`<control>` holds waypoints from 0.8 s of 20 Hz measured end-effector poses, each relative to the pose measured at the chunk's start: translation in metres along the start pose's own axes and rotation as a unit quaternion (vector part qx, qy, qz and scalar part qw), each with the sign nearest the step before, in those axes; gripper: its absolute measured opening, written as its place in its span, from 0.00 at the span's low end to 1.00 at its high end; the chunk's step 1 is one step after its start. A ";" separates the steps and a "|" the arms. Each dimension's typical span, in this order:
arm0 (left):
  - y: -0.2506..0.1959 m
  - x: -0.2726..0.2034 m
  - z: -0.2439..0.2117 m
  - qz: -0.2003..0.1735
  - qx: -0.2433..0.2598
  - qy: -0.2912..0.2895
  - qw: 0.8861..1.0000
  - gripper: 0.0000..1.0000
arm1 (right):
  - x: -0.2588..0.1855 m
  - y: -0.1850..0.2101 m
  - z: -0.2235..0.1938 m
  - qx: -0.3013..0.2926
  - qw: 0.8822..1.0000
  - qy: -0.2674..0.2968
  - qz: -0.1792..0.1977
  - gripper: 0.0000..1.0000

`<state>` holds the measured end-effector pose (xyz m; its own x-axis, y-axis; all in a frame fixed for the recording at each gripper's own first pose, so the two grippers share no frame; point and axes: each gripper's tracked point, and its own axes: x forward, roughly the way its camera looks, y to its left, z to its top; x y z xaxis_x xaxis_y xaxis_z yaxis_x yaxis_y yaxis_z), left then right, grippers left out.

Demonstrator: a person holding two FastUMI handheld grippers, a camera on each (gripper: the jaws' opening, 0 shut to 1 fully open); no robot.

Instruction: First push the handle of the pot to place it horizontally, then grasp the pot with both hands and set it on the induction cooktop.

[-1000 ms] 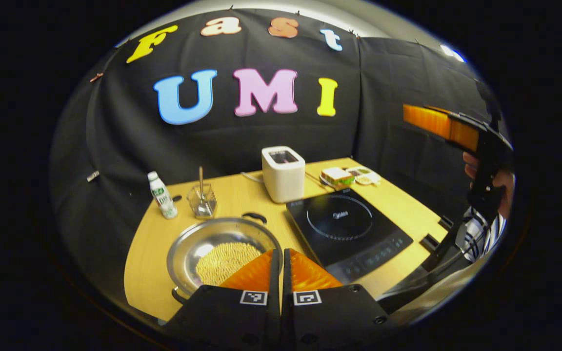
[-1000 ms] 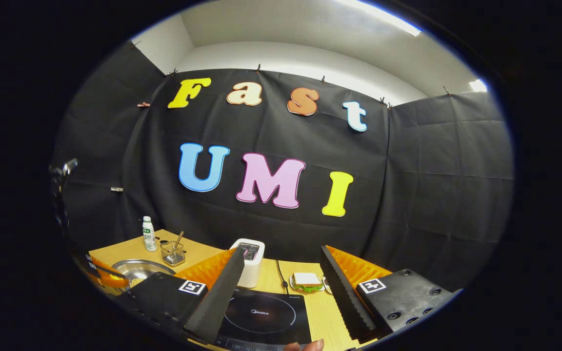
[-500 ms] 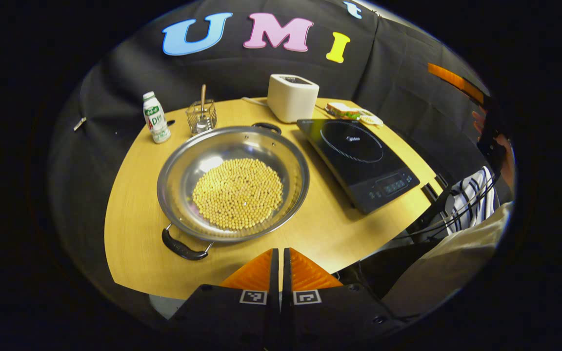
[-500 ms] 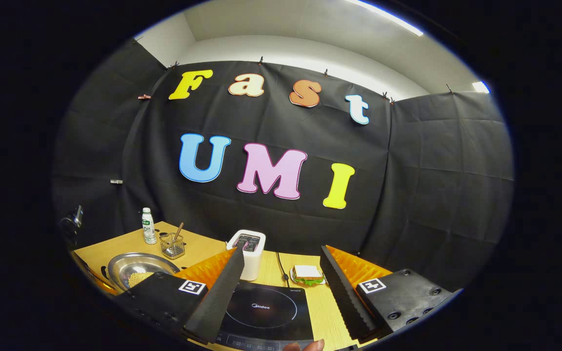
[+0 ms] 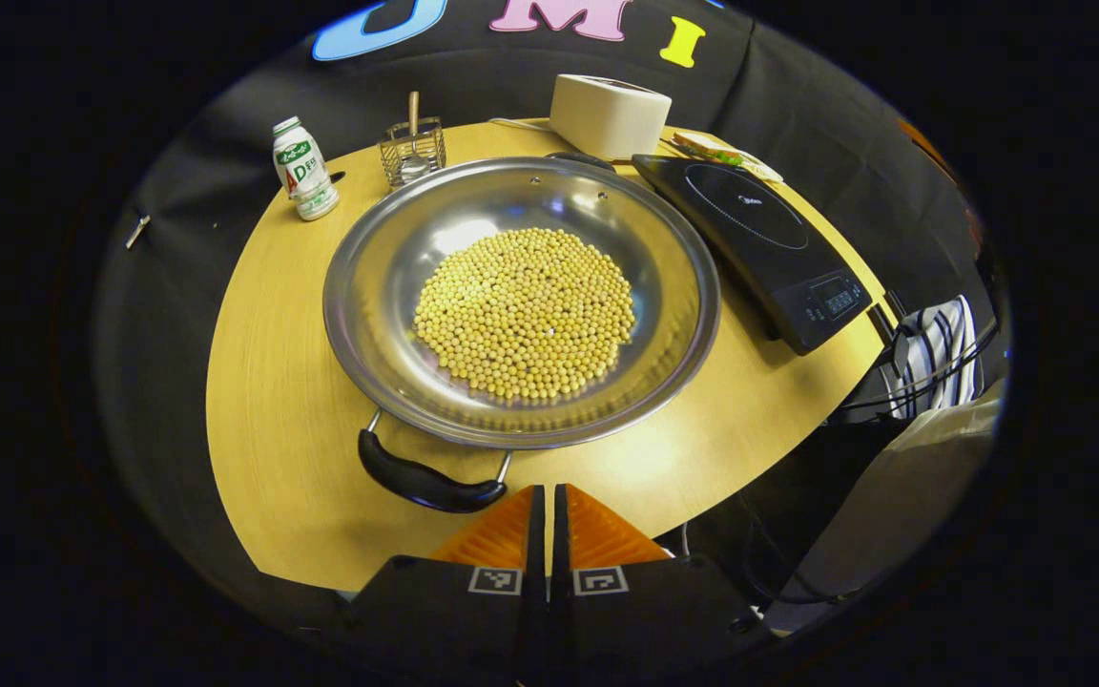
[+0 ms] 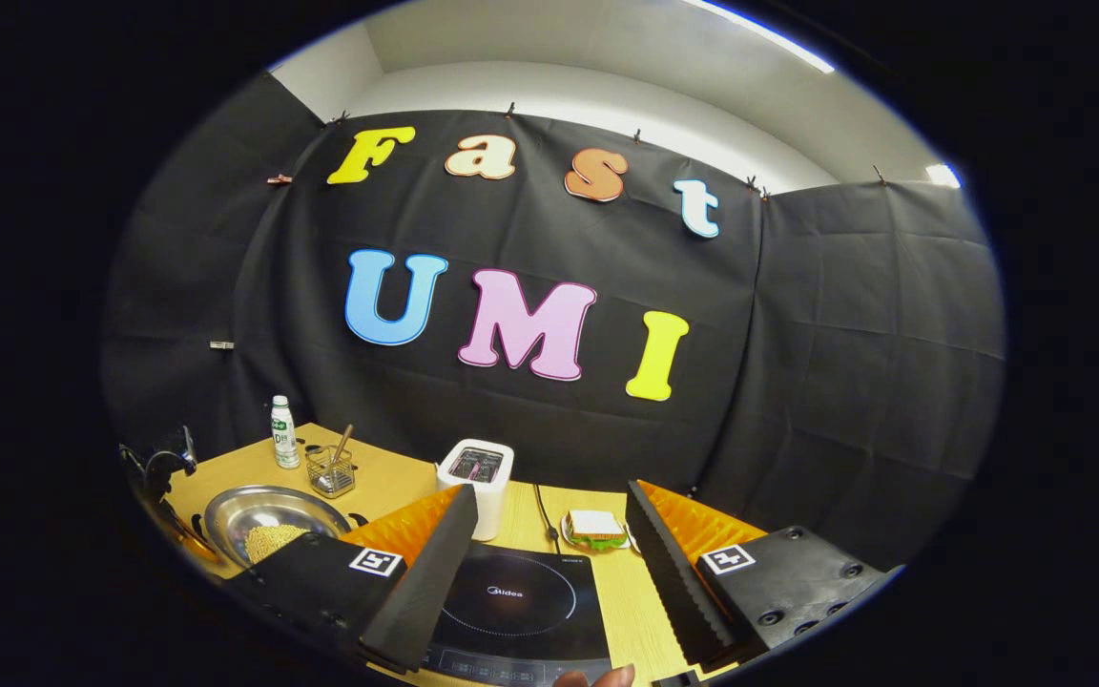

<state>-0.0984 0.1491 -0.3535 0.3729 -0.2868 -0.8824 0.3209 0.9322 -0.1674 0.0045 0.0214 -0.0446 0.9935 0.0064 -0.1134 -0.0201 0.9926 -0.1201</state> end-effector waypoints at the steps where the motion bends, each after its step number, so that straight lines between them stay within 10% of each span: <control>1: 0.001 0.001 0.001 -0.004 0.000 0.001 1.000 0.05 | 0.001 0.000 -0.001 -0.002 1.000 0.000 -0.001 0.97; 16: 0.095 0.006 0.007 0.015 0.115 0.025 0.993 0.05 | 0.003 0.001 -0.009 -0.015 1.000 0.024 -0.002 0.98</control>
<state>-0.0598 0.2347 -0.3719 0.3439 -0.2432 -0.9069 0.5025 0.8636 -0.0411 0.0060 0.0211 -0.0535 0.9872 -0.0048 -0.1593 -0.0194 0.9884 -0.1503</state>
